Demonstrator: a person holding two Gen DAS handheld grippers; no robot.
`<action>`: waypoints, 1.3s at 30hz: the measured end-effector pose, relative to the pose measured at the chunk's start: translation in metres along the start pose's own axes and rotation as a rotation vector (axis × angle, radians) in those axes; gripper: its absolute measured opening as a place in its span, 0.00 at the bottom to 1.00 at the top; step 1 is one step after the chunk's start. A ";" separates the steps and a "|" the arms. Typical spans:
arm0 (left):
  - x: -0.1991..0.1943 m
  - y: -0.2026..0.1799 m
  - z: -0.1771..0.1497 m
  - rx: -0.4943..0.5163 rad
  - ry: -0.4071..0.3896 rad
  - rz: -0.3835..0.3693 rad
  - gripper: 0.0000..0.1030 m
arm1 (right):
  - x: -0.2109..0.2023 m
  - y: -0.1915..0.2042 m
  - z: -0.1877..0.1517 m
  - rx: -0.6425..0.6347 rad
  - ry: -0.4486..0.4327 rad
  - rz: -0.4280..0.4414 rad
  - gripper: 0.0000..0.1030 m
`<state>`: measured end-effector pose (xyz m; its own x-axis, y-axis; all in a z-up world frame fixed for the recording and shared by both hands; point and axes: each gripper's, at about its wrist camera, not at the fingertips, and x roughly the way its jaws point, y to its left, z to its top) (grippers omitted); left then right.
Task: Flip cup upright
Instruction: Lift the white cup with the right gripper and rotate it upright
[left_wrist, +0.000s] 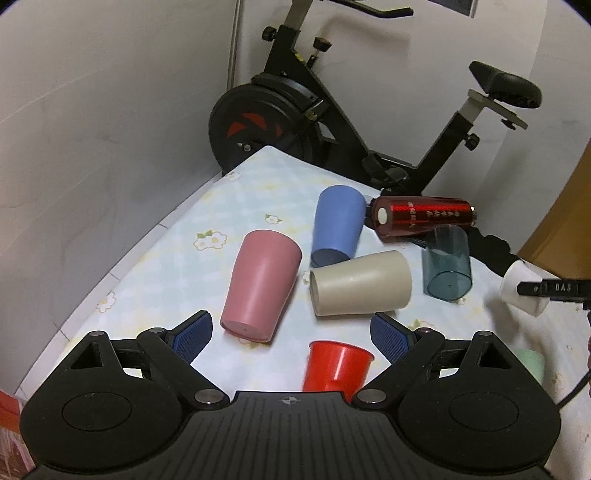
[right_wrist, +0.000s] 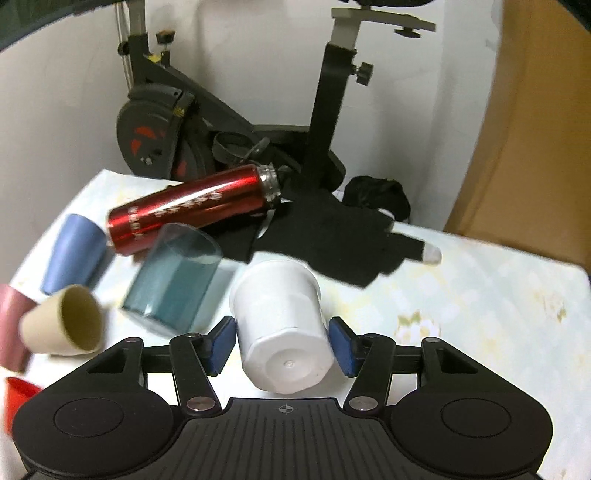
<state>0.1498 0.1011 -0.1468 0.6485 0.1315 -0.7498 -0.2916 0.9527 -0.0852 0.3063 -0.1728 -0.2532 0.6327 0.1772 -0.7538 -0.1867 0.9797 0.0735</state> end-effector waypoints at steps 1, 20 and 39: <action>-0.004 0.001 -0.001 0.001 -0.004 -0.009 0.91 | -0.007 0.003 -0.005 -0.005 0.002 -0.005 0.50; -0.039 0.018 -0.031 0.052 -0.011 -0.072 0.91 | -0.079 0.100 -0.110 0.053 0.036 0.103 0.50; -0.035 0.020 -0.049 0.081 0.009 -0.103 0.91 | -0.062 0.121 -0.159 0.106 0.113 0.086 0.50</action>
<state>0.0868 0.1020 -0.1541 0.6654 0.0292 -0.7460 -0.1652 0.9802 -0.1090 0.1254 -0.0806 -0.3015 0.5285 0.2549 -0.8098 -0.1522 0.9668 0.2051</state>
